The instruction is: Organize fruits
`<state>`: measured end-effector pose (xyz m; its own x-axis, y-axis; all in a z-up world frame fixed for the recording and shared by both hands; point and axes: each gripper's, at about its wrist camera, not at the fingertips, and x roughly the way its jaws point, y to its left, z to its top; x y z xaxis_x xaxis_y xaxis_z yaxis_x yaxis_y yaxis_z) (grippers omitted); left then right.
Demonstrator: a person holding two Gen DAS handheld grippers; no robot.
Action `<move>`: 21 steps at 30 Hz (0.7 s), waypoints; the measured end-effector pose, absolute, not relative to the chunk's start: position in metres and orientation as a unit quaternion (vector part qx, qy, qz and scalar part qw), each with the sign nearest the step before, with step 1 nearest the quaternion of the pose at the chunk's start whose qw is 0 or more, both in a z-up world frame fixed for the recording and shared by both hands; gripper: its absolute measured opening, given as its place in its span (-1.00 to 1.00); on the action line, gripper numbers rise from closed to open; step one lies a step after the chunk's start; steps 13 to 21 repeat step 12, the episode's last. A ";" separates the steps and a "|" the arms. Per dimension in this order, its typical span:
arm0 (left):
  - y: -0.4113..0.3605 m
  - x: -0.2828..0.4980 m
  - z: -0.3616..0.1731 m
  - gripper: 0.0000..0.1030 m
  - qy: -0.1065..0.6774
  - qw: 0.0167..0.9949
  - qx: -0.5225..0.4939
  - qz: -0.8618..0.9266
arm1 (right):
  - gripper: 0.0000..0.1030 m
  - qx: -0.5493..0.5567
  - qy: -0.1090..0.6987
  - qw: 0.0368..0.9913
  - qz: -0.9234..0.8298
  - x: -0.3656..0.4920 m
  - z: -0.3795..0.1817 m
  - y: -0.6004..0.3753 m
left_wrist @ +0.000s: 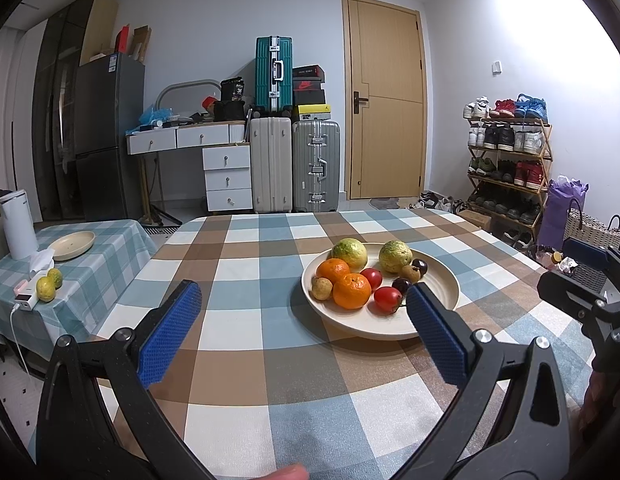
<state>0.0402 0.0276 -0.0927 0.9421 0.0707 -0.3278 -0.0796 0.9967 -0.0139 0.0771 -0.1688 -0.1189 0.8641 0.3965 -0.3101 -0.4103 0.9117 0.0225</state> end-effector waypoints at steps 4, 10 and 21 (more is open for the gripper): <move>0.027 0.040 -0.093 0.98 0.165 0.985 -0.014 0.038 | 1.00 -0.022 0.156 0.965 0.209 0.077 -0.119 -0.168; 0.027 0.040 -0.093 0.98 0.165 0.985 -0.013 0.038 | 1.00 -0.022 0.156 0.965 0.209 0.077 -0.119 -0.169; 0.026 0.042 -0.093 0.98 0.167 0.985 -0.013 0.033 | 1.00 -0.022 0.156 0.965 0.209 0.077 -0.119 -0.169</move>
